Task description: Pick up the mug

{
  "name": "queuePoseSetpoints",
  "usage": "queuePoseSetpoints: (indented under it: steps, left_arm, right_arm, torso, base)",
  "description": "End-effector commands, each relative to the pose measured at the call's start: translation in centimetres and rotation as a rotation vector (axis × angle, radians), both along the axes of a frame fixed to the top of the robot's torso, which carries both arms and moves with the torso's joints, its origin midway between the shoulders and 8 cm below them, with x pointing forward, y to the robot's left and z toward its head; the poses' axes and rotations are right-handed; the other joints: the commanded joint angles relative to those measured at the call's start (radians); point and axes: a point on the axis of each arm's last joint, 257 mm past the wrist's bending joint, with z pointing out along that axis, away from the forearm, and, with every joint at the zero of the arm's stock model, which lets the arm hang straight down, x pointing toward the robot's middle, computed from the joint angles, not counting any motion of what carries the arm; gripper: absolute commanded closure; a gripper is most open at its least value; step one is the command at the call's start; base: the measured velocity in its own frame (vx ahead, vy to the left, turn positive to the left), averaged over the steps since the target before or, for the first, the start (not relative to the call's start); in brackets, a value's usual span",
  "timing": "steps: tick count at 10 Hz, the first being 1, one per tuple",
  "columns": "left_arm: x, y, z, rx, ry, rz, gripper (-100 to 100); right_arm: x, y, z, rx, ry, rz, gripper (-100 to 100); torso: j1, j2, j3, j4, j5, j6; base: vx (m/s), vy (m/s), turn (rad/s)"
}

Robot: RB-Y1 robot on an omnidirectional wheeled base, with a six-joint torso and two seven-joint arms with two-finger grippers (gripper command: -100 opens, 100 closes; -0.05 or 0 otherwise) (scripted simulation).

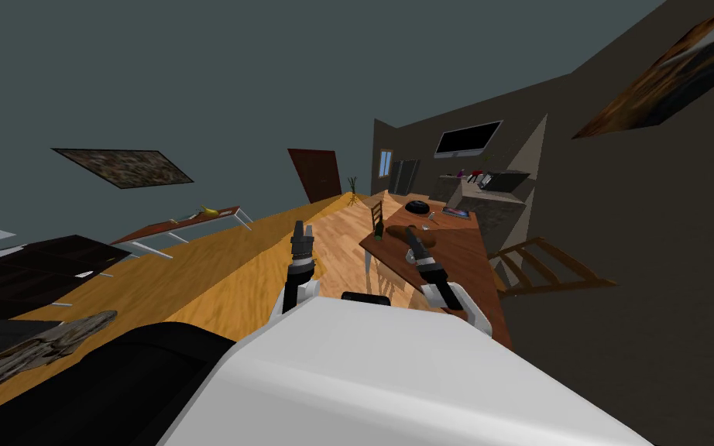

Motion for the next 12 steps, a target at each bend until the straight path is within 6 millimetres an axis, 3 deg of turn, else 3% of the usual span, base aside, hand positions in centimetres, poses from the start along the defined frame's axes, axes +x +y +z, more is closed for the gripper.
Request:
queuePoseSetpoints:
  steps: [1,5,8,9,11,12]
  left_arm:
    - [0.0,0.0,0.0,0.0,0.0,0.0,0]
    - [0.0,0.0,0.0,0.0,0.0,0.0,0]
    - [0.0,0.0,0.0,0.0,0.0,0.0,0]
    - [0.0,0.0,0.0,0.0,0.0,0.0,0]
    - [0.0,0.0,0.0,0.0,0.0,0.0,0]
    - [0.0,0.0,0.0,0.0,0.0,0.0,0]
  right_arm:
    - [0.9,0.2,-1.8,-0.083,0.032,0.008,-100]
    - [2.8,-0.4,-6.4,-0.302,0.105,0.025,-100]
    - [3.5,-2.1,-10.8,-0.485,0.176,0.035,-100]
    - [3.4,-2.3,-10.9,-0.489,0.178,0.035,-100]
    - [3.4,-4.1,-14.0,-0.618,0.229,0.044,-100]
    - [3.4,-4.2,-14.1,-0.619,0.232,0.043,-100]
  torso:
    - [0.0,0.0,0.0,0.0,0.0,0.0]
    - [0.0,0.0,0.0,0.0,0.0,0.0]
    - [-0.001,0.002,0.001,0.0,0.0,0.0]
    - [-0.002,0.002,0.001,0.0,0.0,0.0]
    - [-0.008,0.005,0.003,0.001,-0.001,0.001]
    - [-0.007,0.005,0.003,0.001,-0.001,0.0]
  base:
    - [0.148,0.152,-0.018]
    - [0.131,0.148,-0.011]
    - [0.102,0.144,-0.002]
    - [0.077,0.062,0.003]
    - [0.059,0.061,0.013]
    - [0.04,0.06,0.002]
